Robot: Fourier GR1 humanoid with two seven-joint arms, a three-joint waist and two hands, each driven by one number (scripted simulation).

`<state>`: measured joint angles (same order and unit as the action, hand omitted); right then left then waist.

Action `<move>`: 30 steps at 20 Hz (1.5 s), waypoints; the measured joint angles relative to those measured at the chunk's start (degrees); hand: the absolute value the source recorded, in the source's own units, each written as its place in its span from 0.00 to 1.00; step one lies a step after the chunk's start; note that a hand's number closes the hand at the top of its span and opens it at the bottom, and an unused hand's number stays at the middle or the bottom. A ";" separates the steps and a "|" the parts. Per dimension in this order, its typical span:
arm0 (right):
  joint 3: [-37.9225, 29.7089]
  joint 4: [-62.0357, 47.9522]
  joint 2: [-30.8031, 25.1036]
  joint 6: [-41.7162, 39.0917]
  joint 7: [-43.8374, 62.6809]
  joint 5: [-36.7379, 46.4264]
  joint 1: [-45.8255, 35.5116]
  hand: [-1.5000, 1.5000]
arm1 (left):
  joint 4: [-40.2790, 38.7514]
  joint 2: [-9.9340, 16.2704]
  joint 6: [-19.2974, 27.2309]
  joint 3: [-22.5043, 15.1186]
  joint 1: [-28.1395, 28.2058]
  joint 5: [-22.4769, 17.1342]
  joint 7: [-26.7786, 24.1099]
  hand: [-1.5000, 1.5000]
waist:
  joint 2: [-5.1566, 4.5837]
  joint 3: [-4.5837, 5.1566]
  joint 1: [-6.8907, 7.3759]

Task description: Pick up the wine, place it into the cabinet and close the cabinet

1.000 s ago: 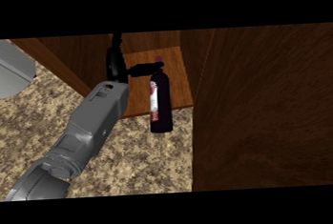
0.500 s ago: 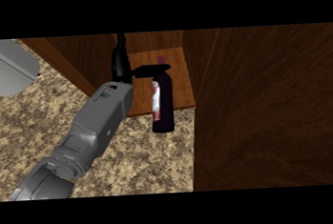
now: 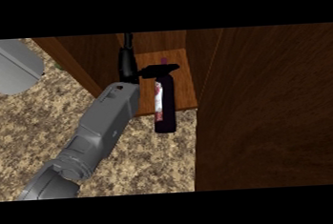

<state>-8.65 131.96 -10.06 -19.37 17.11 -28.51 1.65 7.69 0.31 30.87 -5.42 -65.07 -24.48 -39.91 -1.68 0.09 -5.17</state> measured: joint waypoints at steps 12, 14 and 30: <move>0.63 1.27 0.26 1.57 2.35 0.02 -0.33 0.00 | 13.70 -0.29 -0.96 -10.35 9.16 -9.70 -3.76 0.00 | 1.30 -0.04 0.99; 0.50 0.81 0.27 2.14 2.62 0.30 -0.87 0.00 | 17.89 -0.30 1.10 -14.29 11.06 -12.11 -2.97 0.00 | 1.39 -0.05 1.49; -3.05 1.94 0.62 1.24 0.27 1.63 4.98 0.00 | 61.37 2.49 13.47 -37.63 39.20 -14.18 2.10 0.00 | 2.00 -0.11 5.17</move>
<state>-11.70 133.90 -9.43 -18.13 17.38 -26.88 6.63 69.06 2.79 44.35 -43.06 -25.87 -38.67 -37.81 0.32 -0.01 0.00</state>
